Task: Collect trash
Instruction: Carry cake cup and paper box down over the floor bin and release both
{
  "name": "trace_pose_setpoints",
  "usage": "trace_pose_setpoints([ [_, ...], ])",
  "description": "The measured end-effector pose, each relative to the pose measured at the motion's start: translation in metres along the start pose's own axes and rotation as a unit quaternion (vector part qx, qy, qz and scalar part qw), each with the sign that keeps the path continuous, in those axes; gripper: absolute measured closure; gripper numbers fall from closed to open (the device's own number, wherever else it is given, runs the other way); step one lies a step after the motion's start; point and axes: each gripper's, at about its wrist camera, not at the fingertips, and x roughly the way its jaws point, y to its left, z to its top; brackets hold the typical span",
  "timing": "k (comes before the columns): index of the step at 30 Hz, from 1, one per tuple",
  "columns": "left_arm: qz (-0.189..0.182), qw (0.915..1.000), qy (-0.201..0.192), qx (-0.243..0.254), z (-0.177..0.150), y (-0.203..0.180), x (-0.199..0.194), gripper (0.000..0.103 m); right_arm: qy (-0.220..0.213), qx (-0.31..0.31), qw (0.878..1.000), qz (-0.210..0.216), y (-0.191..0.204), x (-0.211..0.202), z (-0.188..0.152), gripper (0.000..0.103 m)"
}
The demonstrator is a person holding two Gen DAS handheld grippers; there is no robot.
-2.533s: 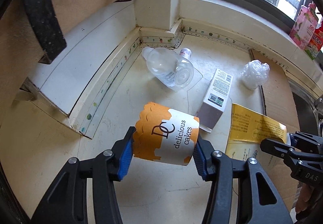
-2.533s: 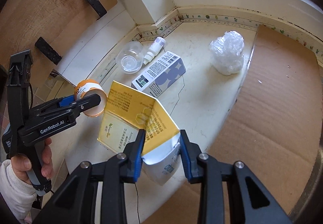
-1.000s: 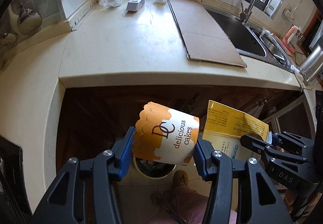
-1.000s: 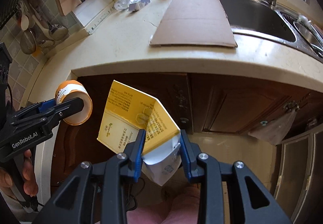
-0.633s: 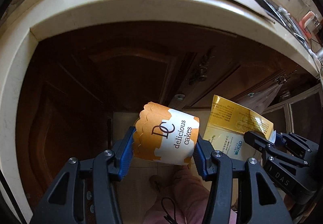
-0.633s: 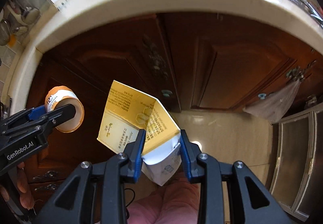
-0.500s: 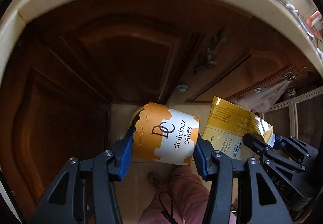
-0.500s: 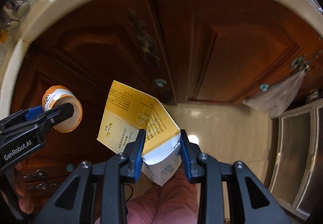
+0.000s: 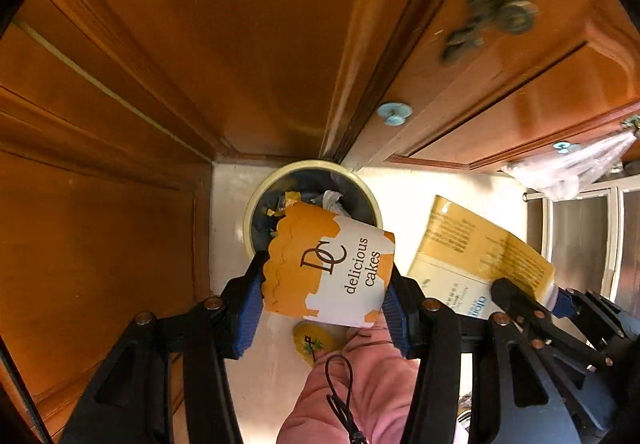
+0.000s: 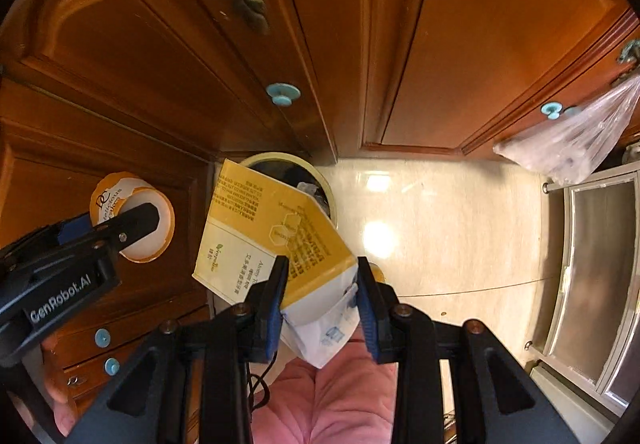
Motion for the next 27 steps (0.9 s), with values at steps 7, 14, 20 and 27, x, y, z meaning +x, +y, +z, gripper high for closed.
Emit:
trace_pose_setpoints([
  [7,-0.012,0.9988,0.038,-0.029,0.002,0.021,0.053,0.051,0.029,0.03,0.999,0.0,-0.009,0.043,0.011,0.071],
  [14,-0.008,0.9968,0.055,-0.058,0.006,0.036,0.085,0.03,0.062,0.009,0.998,-0.013,0.009,0.085,0.019,0.071],
  [20,0.005,0.9955,0.052,-0.079,0.005,0.055,0.085,0.03,0.093,-0.013,0.995,-0.016,0.023,0.111,0.026,0.07],
  [27,0.014,0.9897,0.051,-0.133,-0.007,0.089,0.074,0.03,0.107,-0.023,0.994,0.017,0.04,0.124,0.038,0.069],
])
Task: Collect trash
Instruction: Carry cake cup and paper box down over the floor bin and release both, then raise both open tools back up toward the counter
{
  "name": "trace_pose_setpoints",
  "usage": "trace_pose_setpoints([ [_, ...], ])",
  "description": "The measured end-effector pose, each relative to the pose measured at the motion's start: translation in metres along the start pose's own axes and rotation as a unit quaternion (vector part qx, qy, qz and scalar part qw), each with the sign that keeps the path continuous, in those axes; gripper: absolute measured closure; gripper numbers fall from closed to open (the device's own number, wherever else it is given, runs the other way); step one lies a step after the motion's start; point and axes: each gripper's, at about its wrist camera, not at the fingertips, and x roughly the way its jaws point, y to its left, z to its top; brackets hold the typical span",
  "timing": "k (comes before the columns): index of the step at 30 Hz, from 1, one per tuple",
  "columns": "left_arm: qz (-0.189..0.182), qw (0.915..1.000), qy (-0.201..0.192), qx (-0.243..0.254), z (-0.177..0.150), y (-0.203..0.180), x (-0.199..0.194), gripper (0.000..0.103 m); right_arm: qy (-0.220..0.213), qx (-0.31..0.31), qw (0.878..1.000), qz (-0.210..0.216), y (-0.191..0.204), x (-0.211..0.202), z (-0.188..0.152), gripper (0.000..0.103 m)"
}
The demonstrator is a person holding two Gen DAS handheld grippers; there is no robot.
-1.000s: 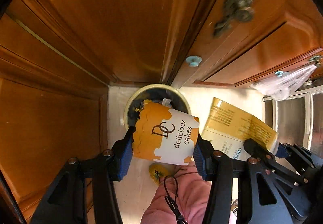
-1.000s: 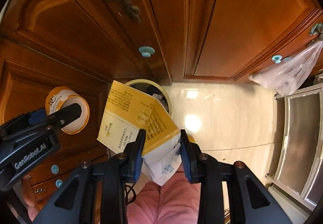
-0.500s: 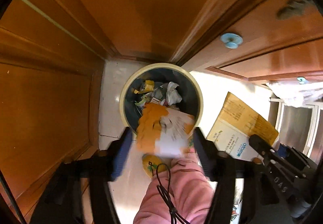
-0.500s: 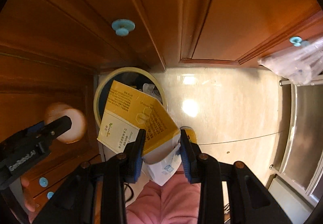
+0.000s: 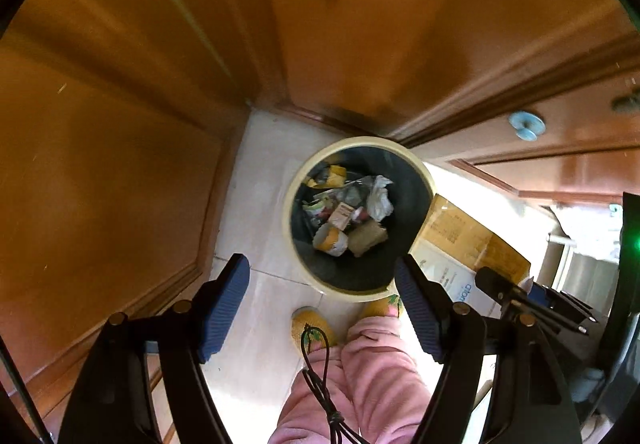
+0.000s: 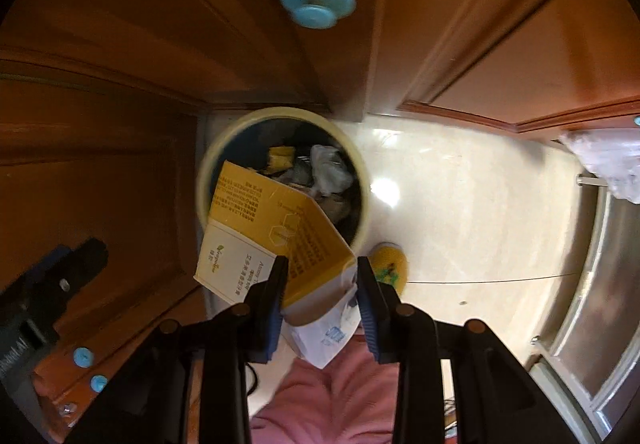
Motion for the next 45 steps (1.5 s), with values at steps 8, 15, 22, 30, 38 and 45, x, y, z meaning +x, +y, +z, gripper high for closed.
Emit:
trace_pose_setpoints([
  [8,0.005,0.9993,-0.01,-0.037,-0.003,0.032,-0.013,0.03,-0.02,-0.014,1.0,-0.012,0.017,-0.01,0.003,0.049],
  [15,0.002,0.9988,-0.024,-0.042,-0.006,0.037,-0.032,0.03,-0.015,-0.005,1.0,-0.007,0.014,-0.022,0.0,0.049],
  [22,-0.004,0.9987,-0.039,-0.032,-0.013,0.033,-0.07,0.03,-0.026,0.008,1.0,0.004,0.007,-0.055,-0.015,0.049],
  [30,-0.018,0.9963,-0.084,-0.009,-0.024,0.022,-0.155,0.03,-0.087,-0.01,0.996,0.014,0.017,-0.141,-0.041,0.049],
  [38,-0.028,0.9821,-0.18,0.048,-0.023,0.002,-0.274,0.029,-0.196,-0.024,0.98,0.022,0.035,-0.263,-0.06,0.049],
  [45,-0.053,0.9557,-0.281,0.068,-0.01,-0.011,-0.374,0.028,-0.309,-0.03,0.95,0.018,0.052,-0.37,-0.069,0.049],
])
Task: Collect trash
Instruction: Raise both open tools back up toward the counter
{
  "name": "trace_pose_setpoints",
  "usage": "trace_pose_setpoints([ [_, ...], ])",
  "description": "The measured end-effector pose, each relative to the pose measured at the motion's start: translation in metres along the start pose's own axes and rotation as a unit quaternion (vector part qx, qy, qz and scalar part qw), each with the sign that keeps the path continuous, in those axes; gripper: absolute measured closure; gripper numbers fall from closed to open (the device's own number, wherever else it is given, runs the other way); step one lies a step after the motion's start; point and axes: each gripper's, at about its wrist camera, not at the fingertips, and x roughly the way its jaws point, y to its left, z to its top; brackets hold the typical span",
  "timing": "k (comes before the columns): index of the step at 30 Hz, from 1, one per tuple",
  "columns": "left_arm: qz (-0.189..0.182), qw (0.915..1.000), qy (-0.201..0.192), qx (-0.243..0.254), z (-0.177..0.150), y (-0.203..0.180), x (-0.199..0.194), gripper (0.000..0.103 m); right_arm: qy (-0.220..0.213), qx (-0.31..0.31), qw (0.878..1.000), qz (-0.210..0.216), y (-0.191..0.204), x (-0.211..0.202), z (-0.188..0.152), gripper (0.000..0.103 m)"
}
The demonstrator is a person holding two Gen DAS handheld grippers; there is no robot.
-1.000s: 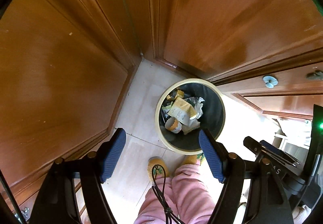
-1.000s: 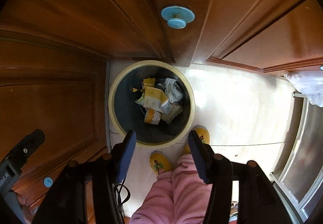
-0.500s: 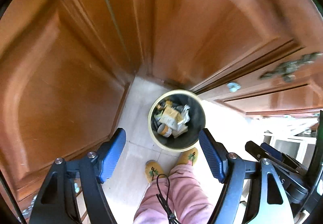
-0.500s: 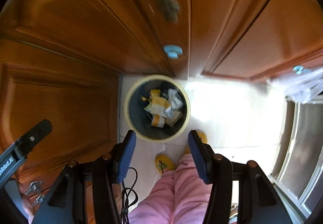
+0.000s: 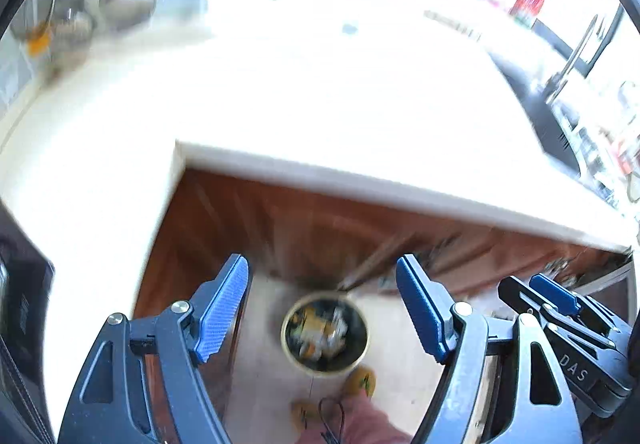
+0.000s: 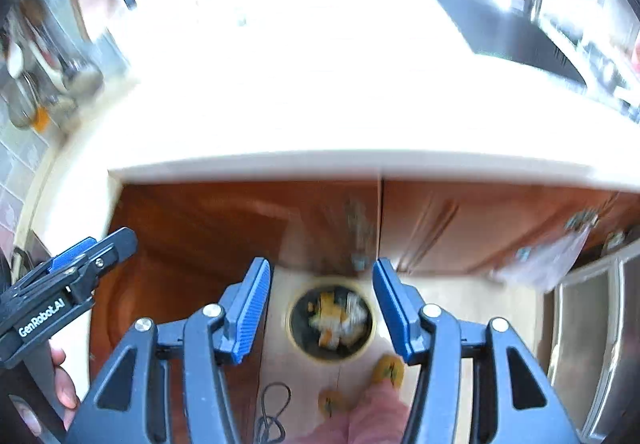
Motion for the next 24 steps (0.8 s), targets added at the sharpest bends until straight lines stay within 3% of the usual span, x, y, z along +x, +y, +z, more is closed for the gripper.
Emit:
trace_pose_setpoints([
  [6,-0.011,0.996,-0.082,0.034,0.06,-0.016,-0.052,0.028,-0.097,-0.012,0.995,-0.004,0.015,-0.065,0.053,0.049],
  [14,0.003,0.986,-0.143,0.085,0.146,-0.04,-0.105,0.023,-0.186,-0.012,0.982,0.002,0.011,-0.129,0.123,0.049],
  [18,0.02,0.981,-0.166,0.098,0.184,-0.047,-0.115,0.018,-0.205,-0.015,0.978,0.014,0.01,-0.136,0.156,0.049],
  [24,0.034,0.98,-0.168,0.102,0.239,-0.066,-0.085,0.018,-0.204,-0.017,0.978,0.048,-0.003,-0.121,0.23,0.049],
])
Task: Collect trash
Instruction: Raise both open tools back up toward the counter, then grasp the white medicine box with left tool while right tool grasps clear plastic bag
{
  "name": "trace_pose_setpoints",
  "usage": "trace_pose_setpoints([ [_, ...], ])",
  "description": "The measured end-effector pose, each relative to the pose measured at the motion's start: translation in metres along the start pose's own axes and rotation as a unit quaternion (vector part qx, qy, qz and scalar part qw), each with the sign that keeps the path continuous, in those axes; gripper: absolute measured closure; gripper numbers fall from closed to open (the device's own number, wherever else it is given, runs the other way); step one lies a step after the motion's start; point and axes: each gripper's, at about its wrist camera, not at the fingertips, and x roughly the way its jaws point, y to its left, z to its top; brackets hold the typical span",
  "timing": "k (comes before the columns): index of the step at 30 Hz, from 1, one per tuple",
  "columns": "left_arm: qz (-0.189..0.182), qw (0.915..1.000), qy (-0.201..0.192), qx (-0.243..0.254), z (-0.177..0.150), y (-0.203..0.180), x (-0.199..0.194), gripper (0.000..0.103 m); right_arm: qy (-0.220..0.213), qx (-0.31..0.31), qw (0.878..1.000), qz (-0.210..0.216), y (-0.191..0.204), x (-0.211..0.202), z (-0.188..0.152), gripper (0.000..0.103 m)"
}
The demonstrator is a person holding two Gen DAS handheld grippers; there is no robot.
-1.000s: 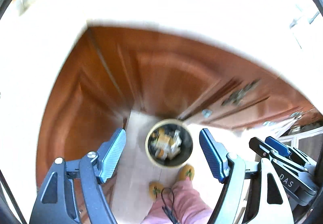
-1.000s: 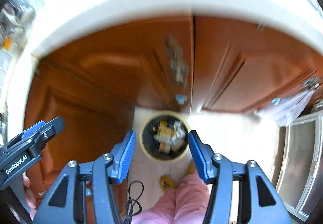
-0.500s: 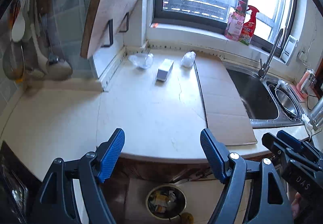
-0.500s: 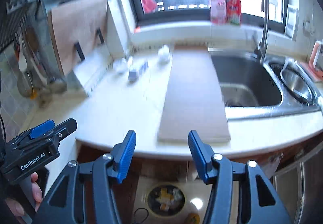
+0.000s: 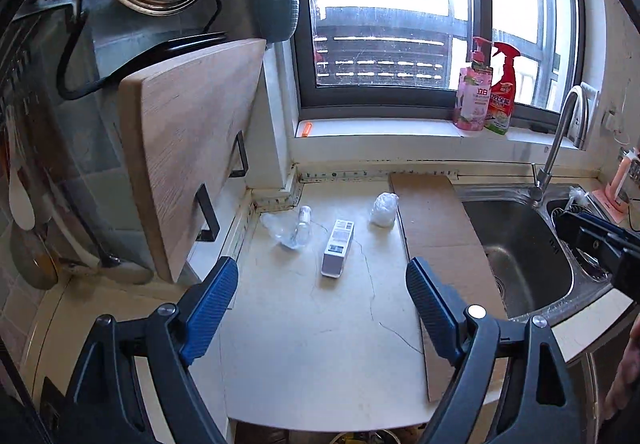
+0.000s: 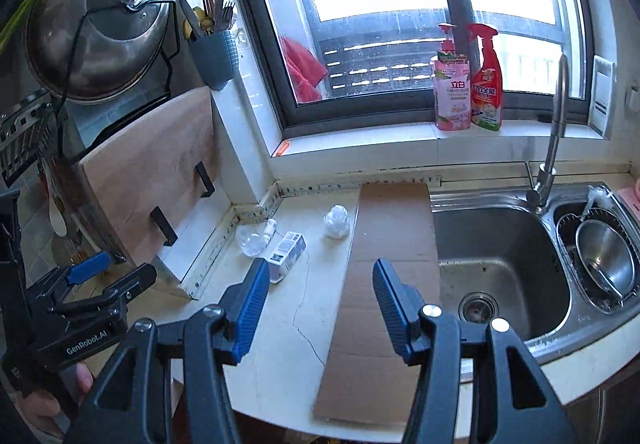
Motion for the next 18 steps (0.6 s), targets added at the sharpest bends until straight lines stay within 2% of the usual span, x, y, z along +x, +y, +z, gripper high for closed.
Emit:
trace_pose_setpoints([
  [5,0.013,0.9997,0.021,-0.004,0.04,-0.009,0.057,0.018,0.022,-0.006,1.0,0.017,-0.018,0.061,0.048,0.049],
  [11,0.014,0.9979,0.058,-0.023,0.074,-0.02,0.135,0.018,0.055,-0.012,0.998,0.031,-0.046,0.136,0.083,0.049],
  [14,0.015,0.9953,0.091,-0.03,0.077,-0.024,0.182,0.018,0.081,-0.003,0.996,0.038,-0.061,0.182,0.091,0.049],
  [18,0.022,0.9893,0.14,-0.035,0.066,-0.026,0.24,0.018,0.115,0.003,0.992,0.047,-0.072,0.238,0.09,0.049],
])
